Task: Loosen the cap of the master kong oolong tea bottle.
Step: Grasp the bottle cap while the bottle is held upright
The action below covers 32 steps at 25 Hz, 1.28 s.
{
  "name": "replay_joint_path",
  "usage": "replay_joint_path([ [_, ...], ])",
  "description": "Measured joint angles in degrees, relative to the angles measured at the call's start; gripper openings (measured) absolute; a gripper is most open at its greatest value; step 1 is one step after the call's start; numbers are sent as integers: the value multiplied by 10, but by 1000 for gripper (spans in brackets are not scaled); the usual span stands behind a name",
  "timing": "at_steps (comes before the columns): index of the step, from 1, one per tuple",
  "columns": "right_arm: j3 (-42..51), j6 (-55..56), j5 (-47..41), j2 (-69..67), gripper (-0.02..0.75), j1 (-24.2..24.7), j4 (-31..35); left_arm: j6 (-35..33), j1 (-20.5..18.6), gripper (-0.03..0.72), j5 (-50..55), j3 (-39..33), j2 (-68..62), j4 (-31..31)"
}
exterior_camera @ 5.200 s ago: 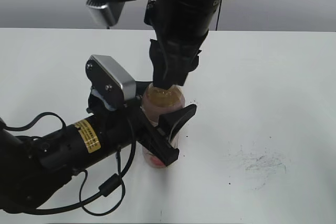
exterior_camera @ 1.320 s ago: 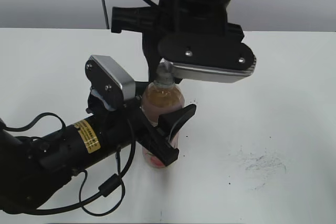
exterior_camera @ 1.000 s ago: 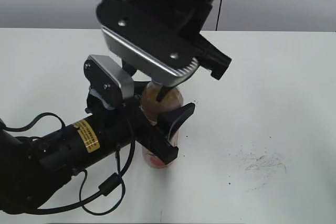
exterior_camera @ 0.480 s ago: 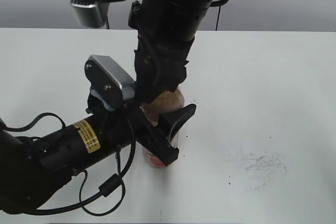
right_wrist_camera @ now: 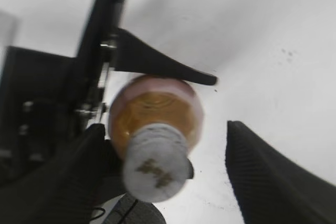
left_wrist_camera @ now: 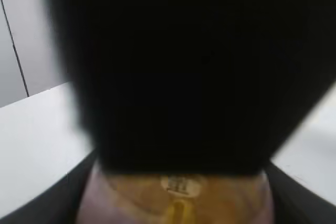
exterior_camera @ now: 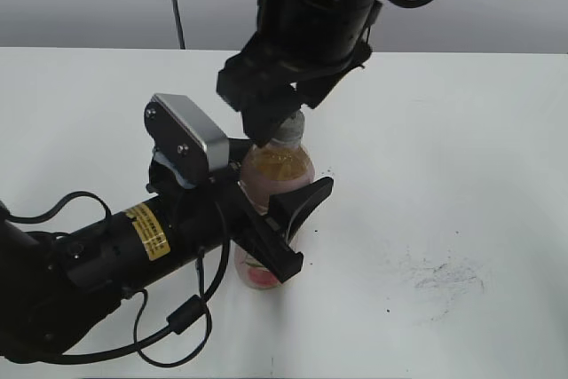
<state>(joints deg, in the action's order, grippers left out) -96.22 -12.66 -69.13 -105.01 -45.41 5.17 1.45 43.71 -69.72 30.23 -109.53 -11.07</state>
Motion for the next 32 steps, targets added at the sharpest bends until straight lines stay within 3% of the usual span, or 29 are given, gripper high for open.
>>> replay_joint_path([
  [3, 1, 107, -5, 0, 580, 1, -35, 2, 0, 446, 0, 0, 0, 5],
  [6, 1, 160, -6, 0, 582, 1, -36, 3, 0, 446, 0, 0, 0, 12],
  [18, 1, 183, -6, 0, 571, 1, 20, 3, 0, 446, 0, 0, 0, 19],
  [21, 1, 183, -6, 0, 510, 1, 16, 3, 0, 446, 0, 0, 0, 19],
  [25, 1, 164, -7, 0, 274, 1, 7, 3, 0, 446, 0, 0, 0, 20],
  [32, 1, 49, -7, -1, 271, 1, 5, 2, 0, 446, 0, 0, 0, 22],
])
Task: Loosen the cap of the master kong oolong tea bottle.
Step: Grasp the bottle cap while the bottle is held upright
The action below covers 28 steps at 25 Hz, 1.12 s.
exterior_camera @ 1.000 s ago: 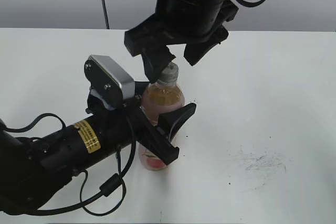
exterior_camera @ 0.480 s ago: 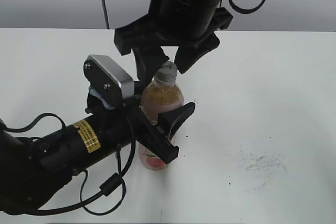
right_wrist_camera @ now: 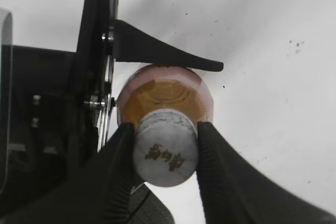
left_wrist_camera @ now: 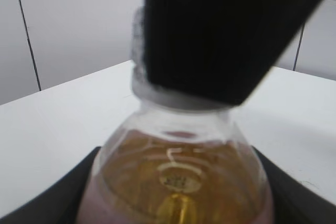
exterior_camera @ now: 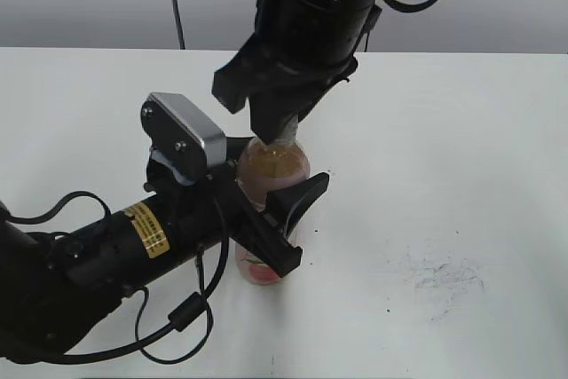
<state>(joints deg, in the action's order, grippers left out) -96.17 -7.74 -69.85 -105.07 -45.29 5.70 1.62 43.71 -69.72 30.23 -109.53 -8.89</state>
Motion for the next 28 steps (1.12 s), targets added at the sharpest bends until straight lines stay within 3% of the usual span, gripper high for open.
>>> replay_joint_path([
  [28, 0, -1067, 1, 0, 271, 0, 4, -6, 0, 446, 1, 0, 0, -1],
])
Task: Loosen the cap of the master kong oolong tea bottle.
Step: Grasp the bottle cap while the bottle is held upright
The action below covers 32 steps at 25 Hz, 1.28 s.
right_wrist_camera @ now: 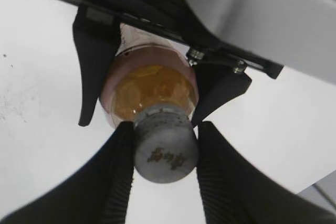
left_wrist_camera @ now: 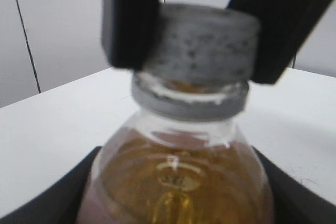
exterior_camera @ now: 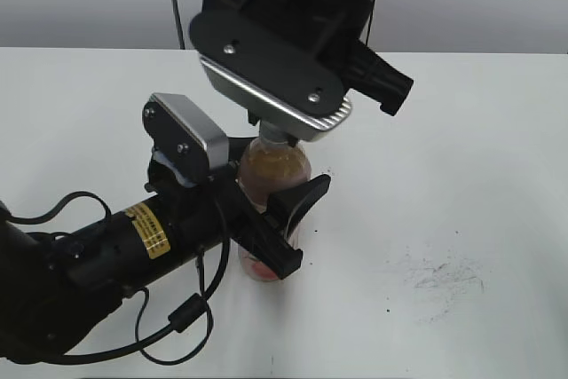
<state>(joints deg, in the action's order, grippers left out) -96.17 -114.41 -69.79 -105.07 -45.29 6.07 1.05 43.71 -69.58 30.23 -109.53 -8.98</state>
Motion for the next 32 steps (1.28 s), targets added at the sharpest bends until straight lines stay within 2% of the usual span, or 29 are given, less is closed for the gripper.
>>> replay_joint_path([
  [8, -1, -214, 2, 0, 271, 0, 0, 0, 0, 446, 0, 0, 0, 1],
  [13, -1, -241, 2, 0, 271, 0, 0, 0, 0, 446, 0, 0, 0, 2],
  [22, -1, -227, 3, 0, 271, 0, 0, 0, 0, 446, 0, 0, 0, 2],
  [26, -1, -148, 2, 0, 276, 0, 4, 0, 0, 446, 0, 0, 0, 2],
  [32, -1, -19, 2, 0, 395, 0, 25, 6, 0, 446, 0, 0, 0, 7],
])
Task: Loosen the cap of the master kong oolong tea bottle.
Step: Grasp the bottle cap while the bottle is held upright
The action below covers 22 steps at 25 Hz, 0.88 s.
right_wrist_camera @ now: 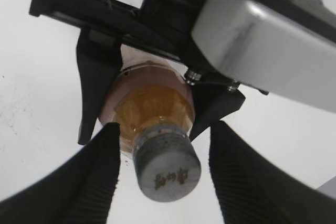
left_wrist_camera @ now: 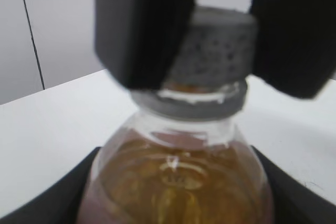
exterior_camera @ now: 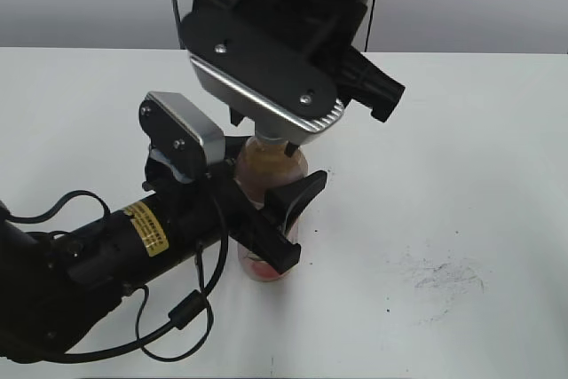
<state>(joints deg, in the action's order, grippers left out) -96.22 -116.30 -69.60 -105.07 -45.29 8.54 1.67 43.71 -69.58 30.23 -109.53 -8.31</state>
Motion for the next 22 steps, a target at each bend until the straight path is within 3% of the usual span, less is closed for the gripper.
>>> replay_joint_path([
  [4, 0, 59, 0, 0, 488, 0, 1, 0, 0, 446, 0, 0, 0, 1],
  [8, 0, 145, 0, 0, 512, 0, 0, 0, 0, 446, 0, 0, 0, 2],
  [15, 0, 541, 62, 0, 515, 0, -12, 1, 0, 446, 0, 0, 0, 2],
  [22, 0, 835, 30, 0, 515, 0, -20, 2, 0, 446, 0, 0, 0, 2],
])
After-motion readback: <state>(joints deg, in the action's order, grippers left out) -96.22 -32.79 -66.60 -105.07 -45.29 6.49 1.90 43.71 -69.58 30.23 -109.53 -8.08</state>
